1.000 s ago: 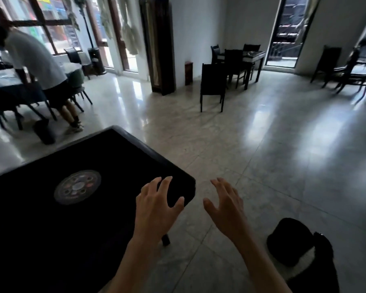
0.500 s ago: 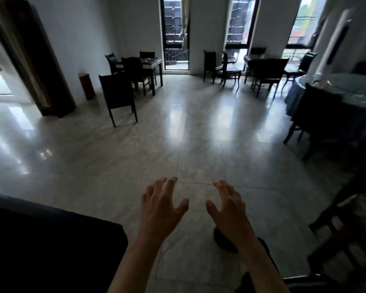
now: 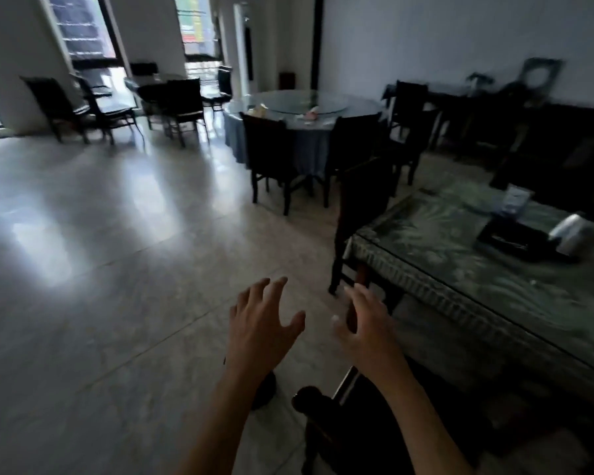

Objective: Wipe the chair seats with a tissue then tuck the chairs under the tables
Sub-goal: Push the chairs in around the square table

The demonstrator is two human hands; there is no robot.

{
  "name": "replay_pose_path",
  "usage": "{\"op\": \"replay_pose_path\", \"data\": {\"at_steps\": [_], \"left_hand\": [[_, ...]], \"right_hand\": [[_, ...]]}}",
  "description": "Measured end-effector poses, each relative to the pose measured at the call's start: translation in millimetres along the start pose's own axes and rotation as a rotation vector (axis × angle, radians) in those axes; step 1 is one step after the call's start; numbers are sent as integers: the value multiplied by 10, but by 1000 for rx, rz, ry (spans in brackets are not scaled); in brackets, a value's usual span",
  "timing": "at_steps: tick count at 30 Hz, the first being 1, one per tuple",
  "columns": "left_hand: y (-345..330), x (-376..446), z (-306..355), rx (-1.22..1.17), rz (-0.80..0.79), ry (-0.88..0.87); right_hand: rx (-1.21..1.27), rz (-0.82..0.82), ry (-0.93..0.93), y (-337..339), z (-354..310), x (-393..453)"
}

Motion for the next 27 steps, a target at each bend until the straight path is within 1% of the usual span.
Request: {"op": "replay_pose_path", "data": {"at_steps": [3,7,12,15,19,23,25,27], "left_hand": [[-226,215,426,-46,-63,-151],[-497,305,972,-118,-142,-317],[-748,212,1597,-189,-249,-481],[-826,107,1835,-178,-265,-560],[-902,-14,1979,-173,-272,-612],[-945,-106,1979,-194,-304,-628],[-992,-150,1915,-202,-331,-606],[-1097,-178,1745,-227,-382,-547]], "right_hand": [[-30,79,-129,277,352,-138],[-66,193,-293,645,747,-498],[-79,306,-457,958,1071,-1022],[-112,356,-525,1091,1175,-1274],[-115,389,-567,1181,1245,-1492],[-74,387,-564,1131,1273,-1604],[-56,391,-560,1069,1294,-1661],[-36,394,-565,981,1341,-1748]]}}
Point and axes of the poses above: each hand's wrist, its own x-axis towards the middle knuckle, its own y-axis out of the back of the hand, z = x × y, the point moved 9 cm from there along x, towards the middle knuckle, and after that the axes turned 8 degrees about -z, right-handed, at the moved point
